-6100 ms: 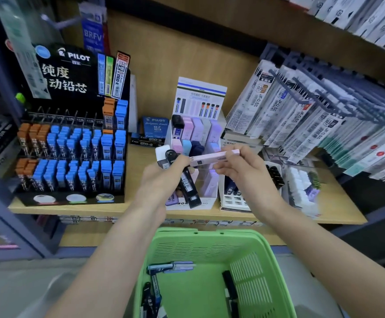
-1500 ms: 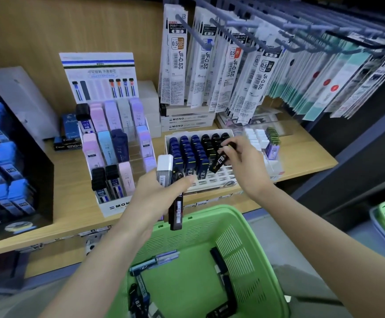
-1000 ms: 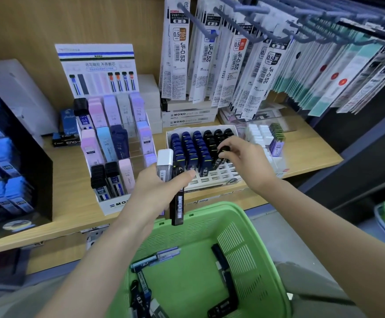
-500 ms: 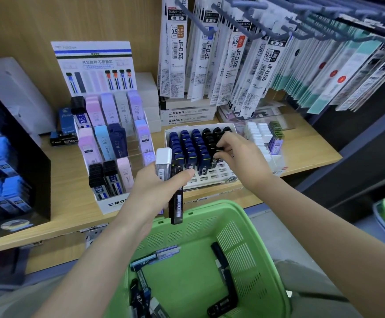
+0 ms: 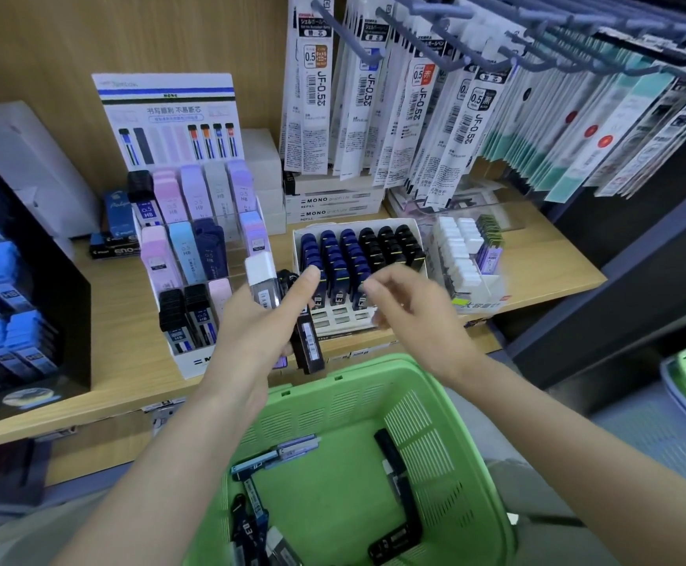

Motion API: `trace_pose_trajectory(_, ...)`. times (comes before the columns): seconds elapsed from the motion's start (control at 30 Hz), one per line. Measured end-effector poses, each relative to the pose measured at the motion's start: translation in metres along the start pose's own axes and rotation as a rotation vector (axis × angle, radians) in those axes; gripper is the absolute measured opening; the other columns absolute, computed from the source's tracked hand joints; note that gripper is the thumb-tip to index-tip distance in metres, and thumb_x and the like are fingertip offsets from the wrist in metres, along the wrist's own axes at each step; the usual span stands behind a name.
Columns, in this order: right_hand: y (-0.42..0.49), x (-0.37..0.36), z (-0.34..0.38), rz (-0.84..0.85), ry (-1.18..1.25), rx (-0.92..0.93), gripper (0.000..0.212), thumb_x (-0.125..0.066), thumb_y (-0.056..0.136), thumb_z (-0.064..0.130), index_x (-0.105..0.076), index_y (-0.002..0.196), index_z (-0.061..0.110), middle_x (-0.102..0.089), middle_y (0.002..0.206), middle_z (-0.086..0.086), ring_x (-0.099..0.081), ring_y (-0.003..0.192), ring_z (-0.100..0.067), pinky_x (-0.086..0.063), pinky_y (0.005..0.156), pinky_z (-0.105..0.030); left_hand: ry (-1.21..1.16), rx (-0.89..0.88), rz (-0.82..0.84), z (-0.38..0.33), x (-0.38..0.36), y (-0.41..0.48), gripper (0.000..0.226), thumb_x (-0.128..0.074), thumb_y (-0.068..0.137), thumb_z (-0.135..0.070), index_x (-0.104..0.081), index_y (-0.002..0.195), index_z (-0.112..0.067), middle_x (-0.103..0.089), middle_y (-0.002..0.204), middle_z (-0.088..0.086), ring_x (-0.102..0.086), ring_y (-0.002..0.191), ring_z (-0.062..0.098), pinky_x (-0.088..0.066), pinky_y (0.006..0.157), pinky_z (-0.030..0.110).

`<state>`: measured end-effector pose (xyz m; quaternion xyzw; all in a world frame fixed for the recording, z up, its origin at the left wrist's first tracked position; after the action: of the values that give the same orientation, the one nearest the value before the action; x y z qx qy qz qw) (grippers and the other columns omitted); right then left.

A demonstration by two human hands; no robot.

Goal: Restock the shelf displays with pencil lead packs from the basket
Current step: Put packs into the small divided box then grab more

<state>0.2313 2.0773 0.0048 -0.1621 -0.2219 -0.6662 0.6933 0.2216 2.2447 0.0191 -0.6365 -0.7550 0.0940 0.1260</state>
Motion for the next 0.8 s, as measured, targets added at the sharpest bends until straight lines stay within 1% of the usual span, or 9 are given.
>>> trace_pose_trajectory(0.07, -0.014, -0.010, 0.011, 0.187, 0.187, -0.115, 0.018, -0.055, 0.090, 0.035, -0.060, 0.087, 0.019, -0.067, 0.082, 0.002, -0.065, 0.068, -0.009, -0.054, 0.066, -0.023, -0.043, -0.013, -0.044, -0.001, -0.003, -0.003, 0.023, -0.064, 0.081, -0.048, -0.051, 0.075, -0.030, -0.038, 0.055, -0.005, -0.035, 0.052, 0.014, -0.036, 0.046, 0.019)
trace_pose_trajectory(0.13, -0.022, -0.021, 0.017, 0.308, 0.278, -0.169, 0.024, -0.060, 0.081, 0.041, -0.060, 0.088, 0.018, -0.068, 0.085, 0.000, -0.068, 0.070, -0.013, -0.055, 0.066, -0.024, -0.065, -0.034, -0.054, -0.001, -0.007, -0.007, 0.035, -0.064, 0.085, -0.041, -0.034, 0.068, -0.035, -0.037, 0.056, -0.004, -0.035, 0.053, 0.013, -0.034, 0.052, 0.023)
trace_pose_trajectory(0.17, -0.025, -0.027, 0.017, 0.328, 0.305, -0.179, 0.022, -0.064, 0.080, 0.038, -0.060, 0.087, 0.018, -0.068, 0.083, 0.000, -0.068, 0.069, -0.012, -0.054, 0.064, -0.023, -0.068, -0.051, -0.060, 0.001, -0.008, -0.007, 0.038, -0.065, 0.085, -0.039, -0.032, 0.067, -0.035, -0.038, 0.054, -0.004, -0.035, 0.053, 0.013, -0.034, 0.052, 0.023)
trace_pose_trajectory(0.27, -0.025, -0.033, 0.016, 0.310, 0.378, -0.199, 0.009, -0.068, 0.084, 0.016, -0.059, 0.083, 0.016, -0.066, 0.071, 0.005, -0.064, 0.058, -0.004, -0.050, 0.057, -0.015, -0.018, -0.078, -0.059, 0.008, -0.007, -0.003, 0.029, -0.067, 0.082, -0.039, -0.045, 0.069, -0.027, -0.040, 0.043, -0.014, -0.039, 0.049, 0.008, -0.034, 0.051, 0.022)
trace_pose_trajectory(0.33, -0.025, -0.032, 0.015, 0.303, 0.414, -0.205, 0.011, -0.068, 0.083, 0.009, -0.059, 0.082, 0.015, -0.065, 0.066, 0.008, -0.063, 0.055, -0.002, -0.050, 0.056, -0.014, 0.005, -0.073, -0.033, 0.012, -0.007, 0.001, 0.028, -0.068, 0.081, -0.040, -0.049, 0.070, -0.023, -0.042, 0.048, -0.013, -0.040, 0.050, 0.008, -0.034, 0.050, 0.022)
trace_pose_trajectory(0.47, -0.023, -0.029, 0.009, 0.264, 0.390, -0.203, 0.013, -0.067, 0.085, 0.011, -0.056, 0.082, 0.017, -0.061, 0.071, 0.002, -0.060, 0.061, -0.006, -0.056, 0.067, -0.026, 0.016, -0.078, 0.007, 0.016, -0.010, 0.002, 0.025, -0.067, 0.082, -0.040, -0.052, 0.081, -0.020, -0.037, 0.043, -0.016, -0.034, 0.039, 0.003, -0.036, 0.044, 0.016)
trace_pose_trajectory(0.6, -0.020, -0.026, 0.005, 0.206, 0.308, -0.175, 0.017, -0.066, 0.086, 0.016, -0.051, 0.083, 0.023, -0.056, 0.070, 0.006, -0.054, 0.067, -0.007, -0.045, 0.071, -0.024, 0.025, -0.060, 0.035, 0.016, -0.012, 0.002, 0.033, -0.066, 0.081, -0.044, -0.058, 0.092, -0.014, -0.036, 0.062, 0.000, -0.030, 0.037, 0.002, -0.035, 0.045, 0.017)
trace_pose_trajectory(0.7, -0.020, -0.022, 0.005, 0.193, 0.303, -0.129, 0.022, -0.067, 0.085, 0.012, -0.051, 0.084, 0.026, -0.056, 0.072, 0.008, -0.053, 0.070, -0.006, -0.044, 0.073, -0.023, 0.052, -0.058, 0.059, 0.014, -0.013, 0.001, 0.032, -0.068, 0.081, -0.043, -0.054, 0.083, -0.014, -0.031, 0.058, -0.004, -0.030, 0.042, 0.007, -0.033, 0.044, 0.018)
trace_pose_trajectory(0.8, -0.021, -0.014, 0.007, 0.169, 0.244, -0.100, 0.026, -0.071, 0.081, 0.012, -0.053, 0.088, 0.029, -0.057, 0.087, 0.011, -0.057, 0.076, -0.004, -0.049, 0.072, -0.019, 0.057, -0.089, 0.102, 0.011, -0.013, -0.003, 0.031, -0.069, 0.083, -0.034, -0.045, 0.066, -0.022, -0.030, 0.041, -0.016, -0.028, 0.039, 0.006, -0.030, 0.039, 0.015)
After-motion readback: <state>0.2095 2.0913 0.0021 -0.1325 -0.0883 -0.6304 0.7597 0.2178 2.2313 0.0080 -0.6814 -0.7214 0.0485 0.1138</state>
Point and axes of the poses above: each hand's wrist, its own y-axis towards the middle knuckle, its own x-axis out of the back of the hand, z = x × y, the point moved 1 cm from there along y, towards the middle knuckle
